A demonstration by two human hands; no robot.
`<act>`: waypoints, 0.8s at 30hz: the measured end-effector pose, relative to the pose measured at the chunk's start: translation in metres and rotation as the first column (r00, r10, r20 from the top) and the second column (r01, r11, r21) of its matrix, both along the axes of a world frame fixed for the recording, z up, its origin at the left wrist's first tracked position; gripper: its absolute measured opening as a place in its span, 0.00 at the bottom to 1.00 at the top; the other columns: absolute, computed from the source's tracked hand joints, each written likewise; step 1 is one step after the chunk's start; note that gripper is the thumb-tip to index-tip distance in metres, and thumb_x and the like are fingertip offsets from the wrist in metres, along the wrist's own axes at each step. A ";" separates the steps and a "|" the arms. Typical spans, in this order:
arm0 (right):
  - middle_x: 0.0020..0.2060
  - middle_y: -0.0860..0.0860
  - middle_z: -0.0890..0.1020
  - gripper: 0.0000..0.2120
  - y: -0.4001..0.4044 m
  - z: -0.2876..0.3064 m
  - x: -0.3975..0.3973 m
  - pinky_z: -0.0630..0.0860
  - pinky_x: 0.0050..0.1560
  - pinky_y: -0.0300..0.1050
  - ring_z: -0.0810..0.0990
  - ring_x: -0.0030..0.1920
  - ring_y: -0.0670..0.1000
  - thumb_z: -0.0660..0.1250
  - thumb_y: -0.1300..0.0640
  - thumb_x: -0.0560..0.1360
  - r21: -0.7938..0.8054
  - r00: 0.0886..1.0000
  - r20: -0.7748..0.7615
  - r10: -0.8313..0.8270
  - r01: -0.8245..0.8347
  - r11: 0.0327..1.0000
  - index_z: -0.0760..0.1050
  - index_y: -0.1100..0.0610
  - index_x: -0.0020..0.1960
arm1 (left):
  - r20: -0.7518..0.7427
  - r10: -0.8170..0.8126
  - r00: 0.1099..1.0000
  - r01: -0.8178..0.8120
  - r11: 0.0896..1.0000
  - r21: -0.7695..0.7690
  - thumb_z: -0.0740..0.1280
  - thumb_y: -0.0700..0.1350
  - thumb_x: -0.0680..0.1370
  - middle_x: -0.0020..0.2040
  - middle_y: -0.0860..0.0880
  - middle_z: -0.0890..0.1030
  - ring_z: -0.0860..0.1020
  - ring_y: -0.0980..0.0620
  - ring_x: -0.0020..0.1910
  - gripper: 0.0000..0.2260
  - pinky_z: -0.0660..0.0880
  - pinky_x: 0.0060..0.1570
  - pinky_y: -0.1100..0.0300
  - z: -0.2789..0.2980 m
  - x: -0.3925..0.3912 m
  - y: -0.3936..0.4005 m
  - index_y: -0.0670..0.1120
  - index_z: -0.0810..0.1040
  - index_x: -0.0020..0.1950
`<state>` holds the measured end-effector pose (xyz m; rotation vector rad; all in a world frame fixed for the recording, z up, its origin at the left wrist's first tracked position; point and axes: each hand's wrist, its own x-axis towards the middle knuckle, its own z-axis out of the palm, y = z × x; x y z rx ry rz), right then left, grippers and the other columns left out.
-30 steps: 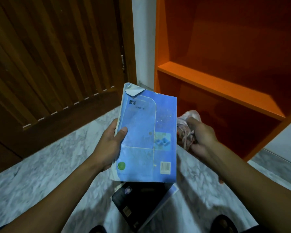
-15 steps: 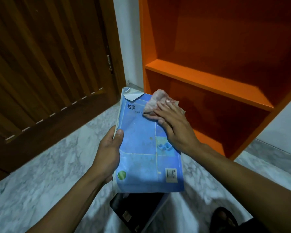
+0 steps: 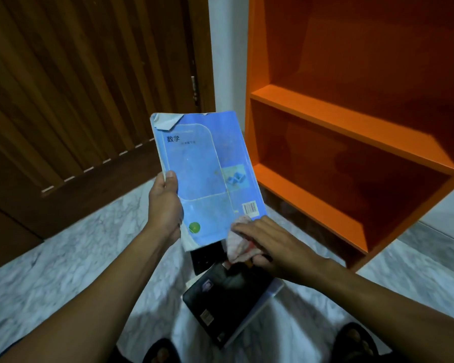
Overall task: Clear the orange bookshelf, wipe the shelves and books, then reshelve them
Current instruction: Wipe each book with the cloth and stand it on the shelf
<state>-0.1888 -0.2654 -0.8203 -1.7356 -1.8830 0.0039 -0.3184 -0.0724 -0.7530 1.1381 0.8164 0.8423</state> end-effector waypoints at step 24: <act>0.76 0.44 0.61 0.23 0.045 0.012 -0.036 0.48 0.78 0.40 0.53 0.79 0.42 0.60 0.70 0.79 0.177 0.961 -0.271 -0.060 0.111 0.978 0.70 0.58 0.72 | 0.141 -0.172 0.975 0.211 0.914 -0.346 0.56 0.52 0.85 0.58 0.37 0.83 0.82 0.36 0.56 0.16 0.79 0.55 0.38 -0.011 0.007 -0.027 0.47 0.78 0.63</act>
